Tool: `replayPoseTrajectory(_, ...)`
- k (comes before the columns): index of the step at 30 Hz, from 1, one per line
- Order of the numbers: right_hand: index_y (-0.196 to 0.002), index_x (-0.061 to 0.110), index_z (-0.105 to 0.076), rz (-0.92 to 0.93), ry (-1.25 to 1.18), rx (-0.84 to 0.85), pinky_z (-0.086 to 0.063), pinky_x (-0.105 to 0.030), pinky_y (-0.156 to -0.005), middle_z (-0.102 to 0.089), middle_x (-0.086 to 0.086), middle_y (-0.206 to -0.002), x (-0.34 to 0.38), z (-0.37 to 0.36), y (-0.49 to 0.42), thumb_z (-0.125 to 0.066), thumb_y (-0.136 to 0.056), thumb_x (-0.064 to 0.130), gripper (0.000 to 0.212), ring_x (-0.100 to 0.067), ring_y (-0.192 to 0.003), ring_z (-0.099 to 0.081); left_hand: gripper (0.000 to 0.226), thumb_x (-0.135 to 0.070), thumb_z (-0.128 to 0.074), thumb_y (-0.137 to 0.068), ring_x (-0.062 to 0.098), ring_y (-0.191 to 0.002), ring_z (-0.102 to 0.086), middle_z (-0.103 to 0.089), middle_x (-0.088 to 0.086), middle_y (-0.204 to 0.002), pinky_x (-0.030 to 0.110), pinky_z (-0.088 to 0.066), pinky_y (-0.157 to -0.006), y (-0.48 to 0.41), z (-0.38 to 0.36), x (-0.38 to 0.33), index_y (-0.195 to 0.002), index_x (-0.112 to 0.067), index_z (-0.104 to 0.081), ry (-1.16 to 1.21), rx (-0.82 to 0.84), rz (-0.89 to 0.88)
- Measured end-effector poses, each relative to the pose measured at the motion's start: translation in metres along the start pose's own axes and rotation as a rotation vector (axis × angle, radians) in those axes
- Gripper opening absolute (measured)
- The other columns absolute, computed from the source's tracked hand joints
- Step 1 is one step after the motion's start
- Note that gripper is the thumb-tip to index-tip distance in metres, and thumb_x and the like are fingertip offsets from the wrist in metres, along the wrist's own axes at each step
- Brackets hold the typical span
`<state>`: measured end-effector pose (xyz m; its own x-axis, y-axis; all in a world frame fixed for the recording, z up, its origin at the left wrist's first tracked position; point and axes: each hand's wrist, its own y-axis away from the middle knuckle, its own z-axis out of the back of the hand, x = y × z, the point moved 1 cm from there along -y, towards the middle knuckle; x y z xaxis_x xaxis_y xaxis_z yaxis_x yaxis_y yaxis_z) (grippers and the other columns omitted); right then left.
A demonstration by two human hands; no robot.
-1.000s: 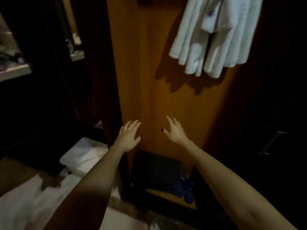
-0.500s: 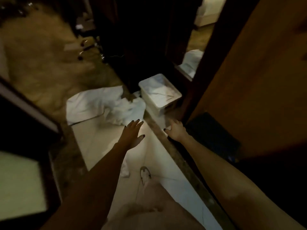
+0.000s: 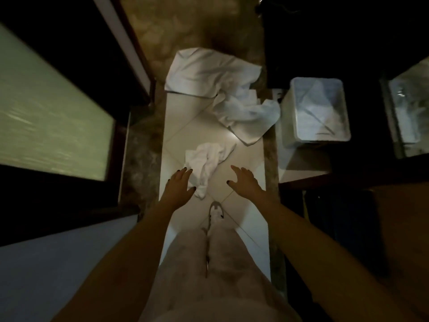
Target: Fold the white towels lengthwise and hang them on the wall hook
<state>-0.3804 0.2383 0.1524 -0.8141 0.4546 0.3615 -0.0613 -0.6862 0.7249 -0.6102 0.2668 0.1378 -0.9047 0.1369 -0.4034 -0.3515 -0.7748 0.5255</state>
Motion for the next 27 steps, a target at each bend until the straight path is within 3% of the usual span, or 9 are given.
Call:
replayPoseTrajectory(6,-0.154,0.019,-0.023,0.042,0.020,0.076,-0.027,-0.047,-0.114,-0.028,-0.017,-0.155,-0.003,-0.042,-0.090,-0.052,-0.099,0.032,0.064,-0.035,-0.142,-0.024,0.065,-0.028,-0.056,-0.095,0.029,-0.142,-0.022,-0.025,0.012,-0.155,0.038,-0.019,-0.115,-0.058,-0.054,0.033,-0.149,-0.010,-0.025,0.209,0.020,0.155)
replayPoseTrajectory(12,-0.144,0.007,-0.040,0.011,0.046,-0.072,-0.043,-0.045,-0.099,-0.052,-0.022,-0.134,-0.024,-0.107,-0.231,-0.045,-0.101,0.024,0.046,-0.037,-0.122,-0.047,0.057,-0.021,-0.056,-0.093,0.032,-0.134,-0.036,-0.041,0.017,-0.144,0.039,-0.030,-0.110,-0.154,-0.136,0.090,-0.144,-0.007,-0.035,0.342,0.017,0.200)
replayPoseTrajectory(17,-0.147,0.012,-0.037,0.109,0.131,-0.024,-0.041,-0.046,-0.102,-0.048,-0.018,-0.141,-0.052,-0.178,-0.356,-0.051,-0.098,0.018,0.051,-0.037,-0.127,-0.043,0.061,-0.024,-0.054,-0.094,0.031,-0.137,-0.029,-0.032,0.014,-0.150,0.042,-0.030,-0.111,-0.245,-0.225,0.156,-0.148,-0.012,-0.027,0.335,0.063,0.248)
replayPoseTrajectory(24,-0.148,0.028,-0.038,0.288,0.383,0.053,-0.036,-0.044,-0.107,-0.038,-0.017,-0.150,-0.085,-0.259,-0.494,-0.060,-0.094,0.021,0.059,-0.037,-0.134,-0.038,0.061,-0.029,-0.061,-0.091,0.034,-0.132,-0.036,-0.035,0.014,-0.146,0.046,-0.038,-0.105,-0.342,-0.337,0.216,-0.144,-0.013,-0.033,0.407,0.057,0.313)
replayPoseTrajectory(27,-0.146,0.029,-0.043,0.341,0.348,0.039,-0.036,-0.045,-0.107,-0.037,-0.019,-0.150,-0.094,-0.276,-0.538,-0.063,-0.092,0.019,0.058,-0.037,-0.136,-0.035,0.068,-0.030,-0.067,-0.087,0.035,-0.129,-0.039,-0.034,0.014,-0.146,0.046,-0.039,-0.101,-0.373,-0.370,0.229,-0.143,-0.013,-0.033,0.444,0.065,0.334)
